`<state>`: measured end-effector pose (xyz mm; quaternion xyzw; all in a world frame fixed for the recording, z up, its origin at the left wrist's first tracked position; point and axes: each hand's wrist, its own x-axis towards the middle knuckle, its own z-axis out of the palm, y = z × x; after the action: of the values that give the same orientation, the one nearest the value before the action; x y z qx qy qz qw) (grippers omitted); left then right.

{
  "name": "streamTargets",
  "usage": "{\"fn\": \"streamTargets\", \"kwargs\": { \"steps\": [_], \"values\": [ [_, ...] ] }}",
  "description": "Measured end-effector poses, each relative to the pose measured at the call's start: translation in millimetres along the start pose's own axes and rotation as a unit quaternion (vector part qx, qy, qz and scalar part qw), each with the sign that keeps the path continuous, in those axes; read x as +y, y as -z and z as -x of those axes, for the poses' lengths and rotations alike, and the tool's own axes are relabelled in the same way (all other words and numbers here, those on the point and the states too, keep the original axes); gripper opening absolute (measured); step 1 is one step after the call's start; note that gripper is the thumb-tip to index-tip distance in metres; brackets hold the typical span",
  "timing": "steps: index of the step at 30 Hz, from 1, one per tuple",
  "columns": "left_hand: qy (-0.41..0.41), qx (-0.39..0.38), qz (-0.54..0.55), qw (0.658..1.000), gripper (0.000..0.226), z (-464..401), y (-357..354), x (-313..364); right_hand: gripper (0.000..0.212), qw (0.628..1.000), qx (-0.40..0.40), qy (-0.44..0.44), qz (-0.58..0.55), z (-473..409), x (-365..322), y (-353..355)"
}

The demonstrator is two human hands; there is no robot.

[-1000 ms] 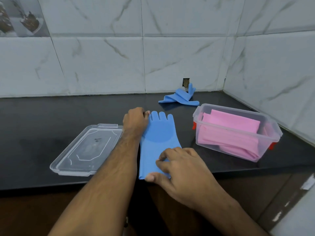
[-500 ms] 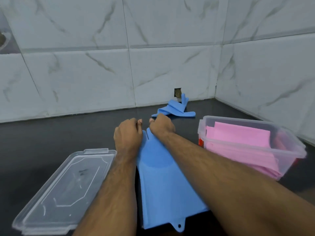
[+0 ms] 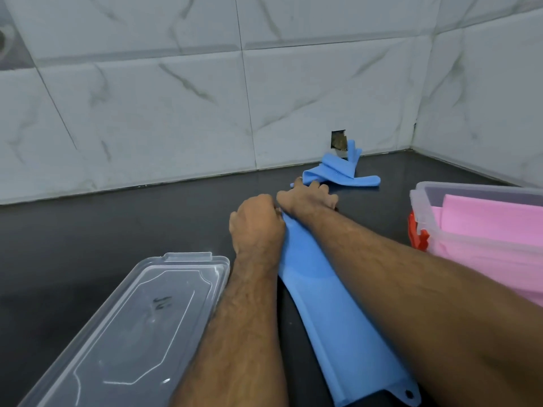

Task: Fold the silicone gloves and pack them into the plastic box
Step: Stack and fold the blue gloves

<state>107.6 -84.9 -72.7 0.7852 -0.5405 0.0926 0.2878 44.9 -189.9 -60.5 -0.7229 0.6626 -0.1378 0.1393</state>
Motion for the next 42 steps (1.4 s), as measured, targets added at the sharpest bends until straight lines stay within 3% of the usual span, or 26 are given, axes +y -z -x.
{"fn": "streamTargets", "kwargs": {
  "steps": [4, 7, 8, 10, 12, 15, 16, 17, 20, 21, 23, 27, 33, 36, 39, 42],
  "values": [
    [0.01, -0.017, 0.026, 0.999, 0.023, -1.4, 0.5, 2.0, 0.057, 0.993, 0.057, 0.021, -0.103, -0.6, 8.6, 3.4],
    [0.038, -0.031, 0.079, 0.996, 0.029, -1.1, 1.8, 4.5, 0.051, 0.943, 0.113, 0.033, -0.312, 1.7, 12.1, 11.4],
    [0.041, -0.034, 0.087, 0.995, 0.03, -1.1, 2.4, 5.1, 0.049, 0.9, 0.138, 0.04, -0.411, 2.5, 11.2, 15.8],
    [0.044, -0.033, 0.104, 0.993, 0.031, -0.8, 2.5, 4.3, 0.036, 0.776, 0.184, 0.063, -0.6, 6.1, 5.5, 25.5],
    [0.043, -0.015, 0.148, 0.988, 0.03, -1.5, 3.3, 3.8, 0.019, 0.662, 0.175, 0.058, -0.727, 9.0, -1.5, 35.5],
    [0.065, 0.048, 0.278, 0.957, 0.036, -4.7, 7.4, 9.0, 0.017, 0.574, 0.073, 0.019, -0.816, 14.7, -9.1, 49.3],
    [0.105, 0.064, 0.36, 0.925, 0.044, -6.4, 10.2, 12.4, 0.02, 0.555, 0.042, 0.016, -0.83, 16.3, -11.1, 51.8],
    [0.16, 0.055, 0.469, 0.867, 0.052, -8.7, 13.8, 16.9, 0.021, 0.544, 0.016, 0.021, -0.839, 18.2, -12.2, 53.8],
    [0.284, -0.062, 0.732, 0.616, 0.09, -13.5, 23.5, 18.5, 0.028, 0.555, -0.052, 0.065, -0.828, 24.9, -14.9, 53.7],
    [0.3, -0.087, 0.77, 0.557, 0.099, -13.6, 25.7, 15.7, 0.032, 0.56, -0.071, 0.078, -0.822, 27.7, -14.9, 54.0],
    [0.319, -0.108, 0.799, 0.499, 0.108, -11.9, 27.9, 11.4, 0.04, 0.565, -0.1, 0.095, -0.814, 33.4, -15.1, 58.5],
    [0.322, -0.116, 0.804, 0.487, 0.103, -8.9, 32.6, 17.7, 0.052, 0.563, -0.133, 0.151, -0.802, 52.0, -18.1, 85.7],
    [0.251, -0.111, 0.876, 0.395, 0.081, -7.2, 44.5, 22.9, 0.059, 0.56, -0.249, 0.222, -0.758, 98.1, -13.7, 102.2],
    [0.222, -0.062, 0.888, 0.398, 0.071, -4.8, 45.8, 22.2, 0.064, 0.562, -0.249, 0.239, -0.752, 111.6, -2.4, 91.2],
    [0.197, -0.076, 0.888, 0.408, 0.073, -3.7, 49.9, 17.4, 0.067, 0.613, -0.182, 0.241, -0.73, 111.5, 6.9, 94.4],
    [0.195, -0.041, 0.884, 0.423, 0.05, -8.1, 53.5, 11.9, 0.058, 0.732, 0.024, 0.219, -0.645, 100.2, 7.6, 99.5]
  ]
}}
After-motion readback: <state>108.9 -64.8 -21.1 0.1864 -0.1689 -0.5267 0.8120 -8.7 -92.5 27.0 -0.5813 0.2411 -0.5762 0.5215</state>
